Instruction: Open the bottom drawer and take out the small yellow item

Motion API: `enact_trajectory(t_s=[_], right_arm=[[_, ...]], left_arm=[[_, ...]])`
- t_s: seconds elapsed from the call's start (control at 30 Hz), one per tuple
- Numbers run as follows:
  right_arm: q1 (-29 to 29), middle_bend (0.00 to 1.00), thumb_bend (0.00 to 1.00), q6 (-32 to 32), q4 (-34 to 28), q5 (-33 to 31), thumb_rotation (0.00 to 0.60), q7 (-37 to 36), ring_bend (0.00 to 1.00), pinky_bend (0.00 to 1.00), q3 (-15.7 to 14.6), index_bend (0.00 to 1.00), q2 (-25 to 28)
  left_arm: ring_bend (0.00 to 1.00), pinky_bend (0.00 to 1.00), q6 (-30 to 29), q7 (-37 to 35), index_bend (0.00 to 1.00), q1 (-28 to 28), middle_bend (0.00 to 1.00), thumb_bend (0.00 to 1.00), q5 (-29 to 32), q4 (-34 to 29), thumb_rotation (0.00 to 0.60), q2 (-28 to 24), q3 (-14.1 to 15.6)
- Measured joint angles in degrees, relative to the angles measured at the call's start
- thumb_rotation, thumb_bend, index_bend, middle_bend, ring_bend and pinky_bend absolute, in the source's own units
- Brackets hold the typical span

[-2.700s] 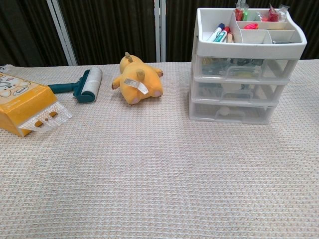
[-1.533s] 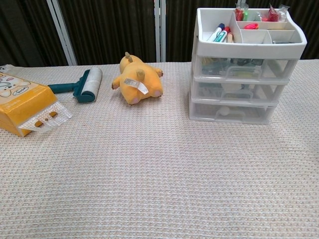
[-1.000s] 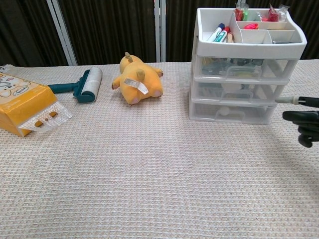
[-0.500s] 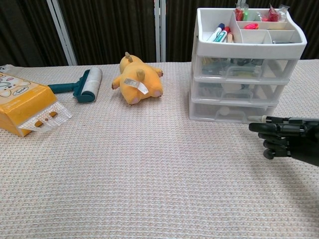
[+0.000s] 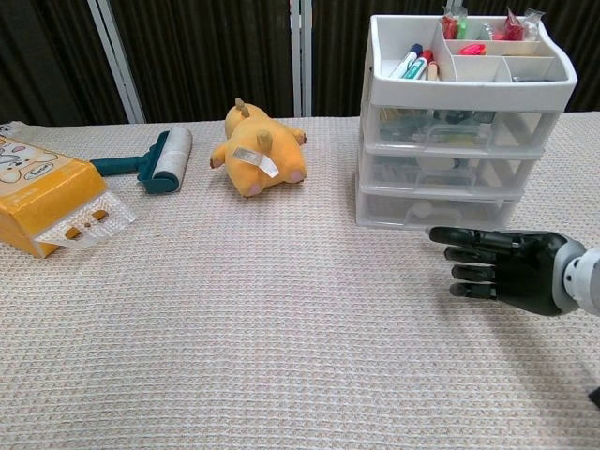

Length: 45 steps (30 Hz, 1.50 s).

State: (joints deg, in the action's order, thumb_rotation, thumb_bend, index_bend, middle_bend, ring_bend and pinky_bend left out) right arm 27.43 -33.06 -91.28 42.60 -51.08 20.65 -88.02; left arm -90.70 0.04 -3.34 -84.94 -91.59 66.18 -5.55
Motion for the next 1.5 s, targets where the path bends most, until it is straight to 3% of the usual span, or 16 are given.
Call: enact_trajectory(t_s=[0.5, 0.97, 1.5], right_arm=[[0.0, 0.86, 0.23, 5.3, 5.5, -1.1, 0.6, -2.5, 0.87, 0.7, 5.3, 0.21, -4.4], [0.6, 0.86, 0.23, 8.4, 10.3, -2.4, 0.6, -3.1, 0.87, 0.7, 8.4, 0.18, -7.1], [0.3, 0.86, 0.23, 14.4, 15.3, -6.0, 0.6, -5.8, 0.87, 0.7, 12.3, 0.32, -9.7]], left_arm=[[0.0, 0.0, 0.2, 0.3, 0.0, 0.0, 0.0, 0.16, 0.3, -0.3, 0.6, -0.1, 0.0], [0.0, 0.0, 0.0, 0.1, 0.0, 0.2, 0.0, 0.16, 0.2, -0.5, 0.6, -0.4, 0.1], [0.0, 0.0, -0.4, 0.7, 0.0, 0.5, 0.0, 0.16, 0.1, -0.6, 0.6, -0.4, 0.1]])
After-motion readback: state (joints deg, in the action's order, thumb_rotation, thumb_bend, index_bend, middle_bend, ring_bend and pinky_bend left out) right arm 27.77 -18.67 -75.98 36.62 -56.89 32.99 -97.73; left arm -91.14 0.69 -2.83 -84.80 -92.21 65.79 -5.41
